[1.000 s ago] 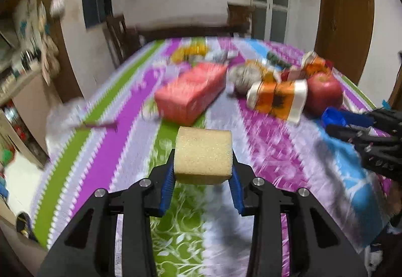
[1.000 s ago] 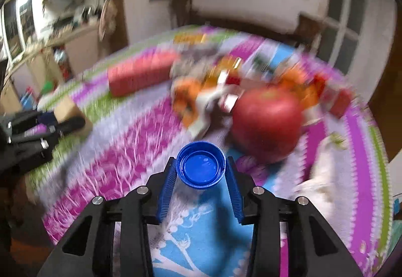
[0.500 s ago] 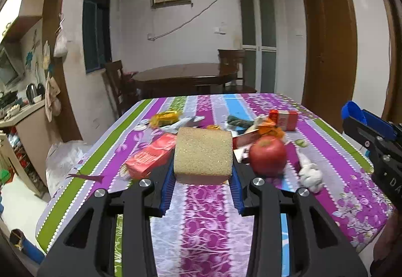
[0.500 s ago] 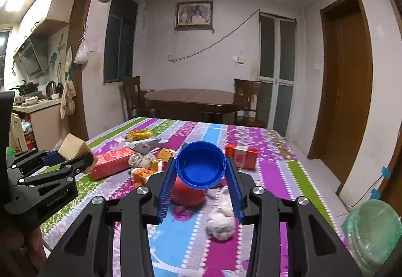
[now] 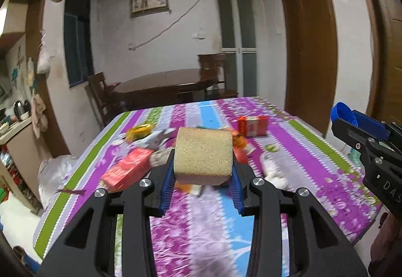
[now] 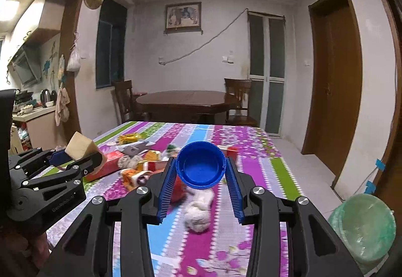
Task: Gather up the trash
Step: 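Carry the sponge and bottle cap over the green bin with both tools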
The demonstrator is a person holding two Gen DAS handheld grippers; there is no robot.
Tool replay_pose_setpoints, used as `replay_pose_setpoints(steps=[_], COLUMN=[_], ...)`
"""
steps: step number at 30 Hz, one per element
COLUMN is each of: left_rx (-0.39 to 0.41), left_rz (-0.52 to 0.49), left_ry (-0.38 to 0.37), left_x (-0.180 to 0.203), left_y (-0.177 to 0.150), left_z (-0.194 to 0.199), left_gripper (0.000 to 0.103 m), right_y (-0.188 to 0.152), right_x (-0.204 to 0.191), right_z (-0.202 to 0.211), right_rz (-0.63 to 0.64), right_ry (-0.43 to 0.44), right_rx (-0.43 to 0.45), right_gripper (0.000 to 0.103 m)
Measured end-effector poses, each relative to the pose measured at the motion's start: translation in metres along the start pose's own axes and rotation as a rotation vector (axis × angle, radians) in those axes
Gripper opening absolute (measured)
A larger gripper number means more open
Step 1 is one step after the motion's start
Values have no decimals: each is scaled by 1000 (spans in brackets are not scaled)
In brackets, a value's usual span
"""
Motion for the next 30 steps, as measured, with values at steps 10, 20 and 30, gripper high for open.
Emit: replay_pose_setpoints(steps=[10, 20, 30], left_rx=[19, -27, -254], left_rz=[-99, -244, -401], left_ry=[-180, -418, -603], left_x=[106, 251, 383], left_y=[35, 63, 34], left_z=[-10, -30, -91], left_gripper=[36, 36, 36], right_y=[7, -23, -90], right_x=[137, 303, 442], right_z=[44, 73, 38], right_rz=[-85, -202, -388], right_ry=[-204, -377, -350], right_rx=[-16, -154, -433], right_gripper=[41, 41, 41])
Point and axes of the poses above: each gripper's, at about its wrist camera, not at the fingertips, and z roughly against the way its jaws point, x to its right, y to its top, the point moved 6 cm from there along -z, roughly the way its jaws point, and after that the axes turned 10 degrees about -x, right-handed, at the moved point
